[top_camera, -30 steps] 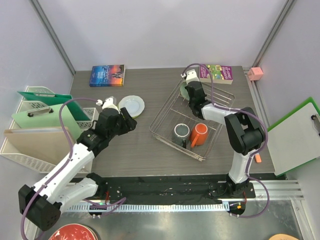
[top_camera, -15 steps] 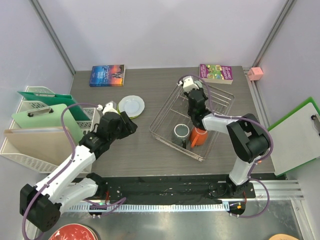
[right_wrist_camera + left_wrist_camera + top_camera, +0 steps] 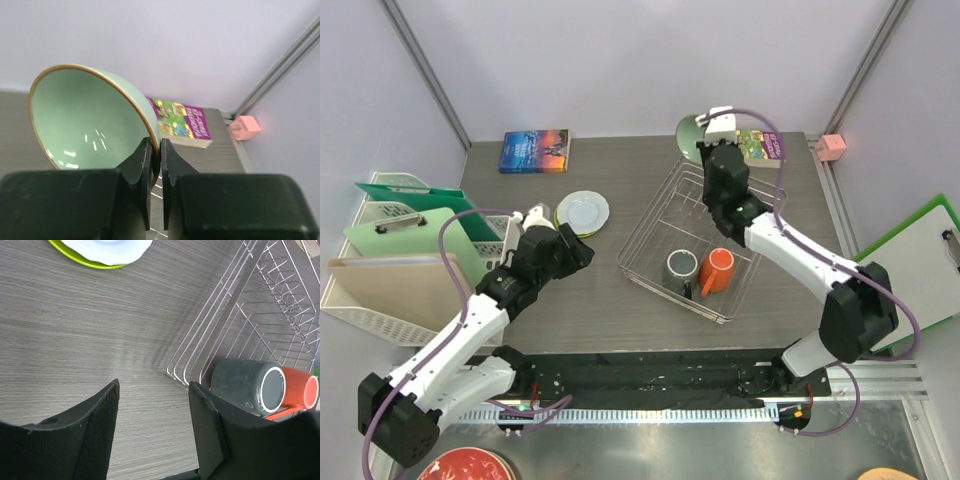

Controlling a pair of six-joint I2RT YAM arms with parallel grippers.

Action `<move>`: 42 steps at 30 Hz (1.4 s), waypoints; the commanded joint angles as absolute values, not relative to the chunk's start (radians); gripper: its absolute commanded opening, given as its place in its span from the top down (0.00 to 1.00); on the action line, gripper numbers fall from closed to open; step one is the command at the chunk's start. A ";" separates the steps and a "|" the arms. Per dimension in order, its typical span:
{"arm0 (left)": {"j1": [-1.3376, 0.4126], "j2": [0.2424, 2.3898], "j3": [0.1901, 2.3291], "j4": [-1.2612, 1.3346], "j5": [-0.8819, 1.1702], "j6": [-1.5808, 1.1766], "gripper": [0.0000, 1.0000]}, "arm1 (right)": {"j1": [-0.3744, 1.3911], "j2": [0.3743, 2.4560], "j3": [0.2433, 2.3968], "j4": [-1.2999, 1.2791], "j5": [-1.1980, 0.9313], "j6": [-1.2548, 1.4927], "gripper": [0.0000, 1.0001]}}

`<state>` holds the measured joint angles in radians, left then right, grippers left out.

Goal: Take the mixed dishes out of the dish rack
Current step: Pick up the bowl from the dish rack.

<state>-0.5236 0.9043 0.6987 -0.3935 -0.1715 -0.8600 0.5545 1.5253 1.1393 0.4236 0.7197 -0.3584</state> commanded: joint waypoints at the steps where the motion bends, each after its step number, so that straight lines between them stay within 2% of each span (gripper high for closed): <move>1: -0.526 0.887 0.713 -0.354 -0.190 -0.871 0.42 | 0.555 1.420 1.365 0.058 0.645 -0.002 0.99; 2: -0.526 0.888 0.718 -0.357 -0.198 -0.870 0.42 | 0.555 1.433 1.443 -0.027 0.599 0.140 0.99; 6: -0.526 0.894 0.771 -0.386 -0.222 -0.833 0.39 | 0.555 1.509 1.623 -0.369 0.314 0.372 0.99; 9: -0.525 0.894 0.851 -0.428 -0.229 -0.790 0.25 | 0.555 1.511 1.619 -0.463 0.100 0.481 0.99; 10: -0.526 0.890 0.885 -0.443 -0.251 -0.790 0.16 | 0.558 1.503 1.603 -0.462 0.037 0.500 0.99; 13: -0.526 0.867 0.920 -0.417 -0.264 -0.758 0.07 | 0.584 1.468 1.543 -0.465 0.012 0.546 0.99; 15: -0.526 0.848 0.925 -0.393 -0.259 -0.747 0.06 | 0.621 1.454 1.503 -0.465 0.012 0.552 0.99; 16: -0.526 0.845 0.925 -0.381 -0.256 -0.746 0.00 | 0.632 1.444 1.491 -0.472 0.014 0.561 0.99; 17: -0.525 0.844 0.920 -0.355 -0.241 -0.747 0.00 | 0.647 1.439 1.465 -0.471 0.018 0.563 0.99; 28: -0.526 0.979 0.905 -0.284 -0.120 -0.798 0.01 | 0.813 1.436 1.376 -0.476 0.072 0.571 0.99; 30: -0.526 0.982 0.891 -0.267 -0.101 -0.801 0.04 | 0.816 1.431 1.365 -0.466 0.071 0.572 0.99; 33: -0.526 0.985 0.879 -0.249 -0.074 -0.801 0.15 | 0.821 1.428 1.364 -0.460 0.068 0.571 0.99; 34: -0.526 0.985 0.873 -0.242 -0.065 -0.799 0.24 | 0.822 1.427 1.362 -0.460 0.074 0.572 0.99; 37: -0.526 0.989 0.867 -0.241 -0.022 -0.782 0.37 | 0.824 1.419 1.358 -0.459 0.087 0.569 0.99; 42: -0.526 0.989 0.853 -0.241 0.035 -0.782 0.36 | 0.824 1.425 1.367 -0.457 0.078 0.566 0.99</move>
<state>-0.5236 0.9924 0.8658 -0.2939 -0.0422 -0.7986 0.8211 1.4963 1.3422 -0.5529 0.0841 0.5411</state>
